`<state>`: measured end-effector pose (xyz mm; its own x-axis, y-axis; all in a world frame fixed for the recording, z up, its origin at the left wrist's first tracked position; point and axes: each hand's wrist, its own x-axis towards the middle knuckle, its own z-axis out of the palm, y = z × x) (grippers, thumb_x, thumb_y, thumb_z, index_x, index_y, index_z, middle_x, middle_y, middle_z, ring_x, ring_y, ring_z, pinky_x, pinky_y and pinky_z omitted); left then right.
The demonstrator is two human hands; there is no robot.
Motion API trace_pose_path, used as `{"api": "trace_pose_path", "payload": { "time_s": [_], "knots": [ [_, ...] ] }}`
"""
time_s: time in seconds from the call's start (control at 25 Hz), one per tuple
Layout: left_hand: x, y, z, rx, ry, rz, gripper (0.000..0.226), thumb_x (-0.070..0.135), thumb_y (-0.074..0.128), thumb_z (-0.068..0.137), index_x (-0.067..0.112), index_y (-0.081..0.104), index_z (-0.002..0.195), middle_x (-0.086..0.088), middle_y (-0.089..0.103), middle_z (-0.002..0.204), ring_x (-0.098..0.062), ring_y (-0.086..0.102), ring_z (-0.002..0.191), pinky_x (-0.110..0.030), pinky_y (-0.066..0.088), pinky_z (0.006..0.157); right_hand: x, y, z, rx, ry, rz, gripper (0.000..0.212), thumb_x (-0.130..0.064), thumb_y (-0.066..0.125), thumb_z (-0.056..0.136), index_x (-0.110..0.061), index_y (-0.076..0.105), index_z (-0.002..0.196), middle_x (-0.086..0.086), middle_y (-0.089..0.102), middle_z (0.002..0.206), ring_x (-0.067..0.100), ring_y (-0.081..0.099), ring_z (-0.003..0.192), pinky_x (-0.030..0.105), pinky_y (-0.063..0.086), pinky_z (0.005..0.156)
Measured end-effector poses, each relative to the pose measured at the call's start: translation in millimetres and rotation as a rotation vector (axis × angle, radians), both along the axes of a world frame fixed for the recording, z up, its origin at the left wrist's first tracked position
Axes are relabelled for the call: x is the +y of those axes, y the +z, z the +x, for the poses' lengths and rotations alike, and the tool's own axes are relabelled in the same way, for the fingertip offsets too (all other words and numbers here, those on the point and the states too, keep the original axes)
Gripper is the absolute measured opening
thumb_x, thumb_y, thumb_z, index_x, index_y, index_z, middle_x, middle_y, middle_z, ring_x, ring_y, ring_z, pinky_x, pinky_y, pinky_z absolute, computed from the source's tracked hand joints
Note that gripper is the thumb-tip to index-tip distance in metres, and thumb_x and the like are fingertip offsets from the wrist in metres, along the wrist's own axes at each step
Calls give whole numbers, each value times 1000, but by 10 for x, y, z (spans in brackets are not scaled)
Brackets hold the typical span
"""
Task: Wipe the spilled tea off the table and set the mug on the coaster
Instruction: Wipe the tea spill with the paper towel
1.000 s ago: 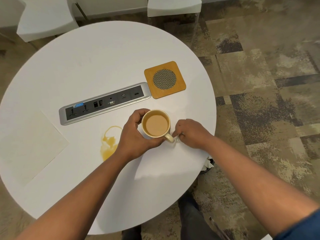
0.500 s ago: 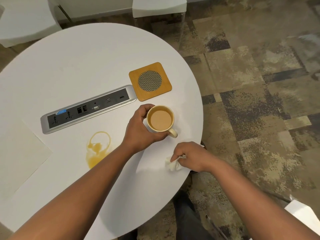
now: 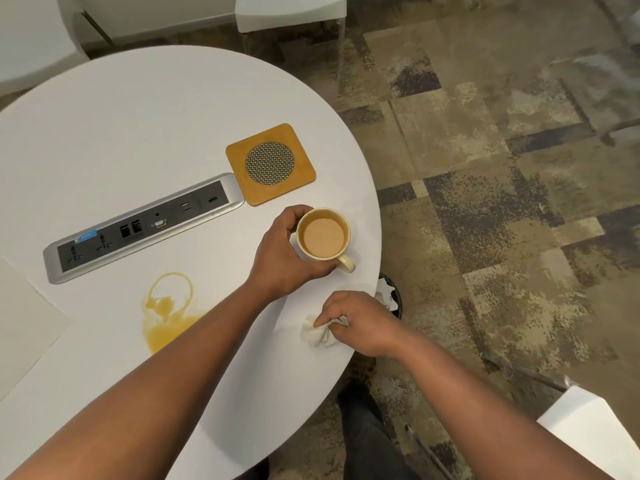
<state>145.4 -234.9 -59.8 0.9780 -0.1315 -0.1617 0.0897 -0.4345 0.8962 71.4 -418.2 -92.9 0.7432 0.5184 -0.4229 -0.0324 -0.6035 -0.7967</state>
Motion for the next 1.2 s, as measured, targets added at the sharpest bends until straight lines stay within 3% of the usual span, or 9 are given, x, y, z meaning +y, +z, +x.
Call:
{"api": "trace_pose_path", "payload": {
  "time_s": [0.32, 0.44, 0.52, 0.56, 0.64, 0.72, 0.84, 1.04, 1.2],
  "knots": [
    [1, -25, 7, 4, -36, 41, 90, 53, 94, 53, 36, 50, 129, 19, 60, 129, -8, 59, 119, -32, 52, 97, 33, 19, -22, -5, -18, 25, 28, -7, 63, 87, -23, 77, 106, -20, 59, 99, 3, 60, 98, 26, 51, 91],
    [40, 4, 18, 45, -97, 113, 108, 53, 96, 53, 30, 43, 144, 11, 53, 145, -11, 53, 132, -38, 48, 108, 68, 24, -15, -22, -56, 33, 27, -6, 64, 88, -22, 76, 107, -16, 62, 103, 4, 61, 101, 25, 50, 93],
    [147, 27, -12, 92, -143, 191, 123, 54, 96, 56, 29, 29, 156, 7, 38, 160, -11, 43, 142, -34, 40, 113, 131, 39, -12, -35, -86, 22, 26, -8, 63, 90, -23, 75, 107, -15, 63, 105, 4, 60, 102, 25, 50, 93],
    [240, 30, -45, 93, -129, 215, 120, 50, 95, 62, 29, 26, 158, 6, 35, 162, -10, 41, 142, -31, 38, 113, 179, 46, -12, -42, -98, 18, 25, -9, 62, 91, -23, 75, 108, -14, 65, 106, 4, 61, 102, 26, 50, 92],
    [508, 21, -148, 3, -25, 249, 91, 35, 86, 80, 24, 36, 155, 3, 44, 156, -9, 46, 135, -29, 39, 111, 318, 62, -11, -54, -113, 18, 25, -10, 62, 91, -23, 74, 109, -9, 67, 107, 8, 62, 100, 29, 51, 90],
    [899, 6, -327, -137, 126, 291, 56, 17, 73, 90, 18, 54, 143, 3, 57, 141, -8, 53, 122, -32, 46, 106, 535, 76, -15, -72, -118, 15, 27, -10, 61, 92, -25, 74, 109, -8, 67, 109, 10, 62, 101, 30, 50, 90],
    [1558, -84, -684, -194, 350, 366, 30, 5, 60, 94, 14, 67, 122, 3, 65, 122, -17, 59, 113, -34, 48, 98, 912, 94, 10, -115, -130, 16, 29, -9, 60, 91, -28, 74, 108, -9, 67, 108, 10, 61, 101, 30, 49, 89],
    [2595, -365, -1463, -64, 573, 608, 29, 2, 55, 94, 12, 73, 115, -8, 68, 120, -35, 59, 112, -38, 44, 95, 1618, 101, 173, -279, -127, -80, 32, -8, 57, 90, -24, 74, 112, 2, 71, 111, 24, 64, 104, 35, 50, 90],
    [3012, -570, -1775, 2, 517, 762, 31, 7, 57, 93, 15, 73, 118, -7, 67, 115, -38, 61, 103, -44, 51, 85, 2061, 99, 398, -439, -113, -237, 37, -10, 55, 88, -27, 71, 117, 4, 72, 108, 31, 60, 102, 37, 50, 82]
  ]
}}
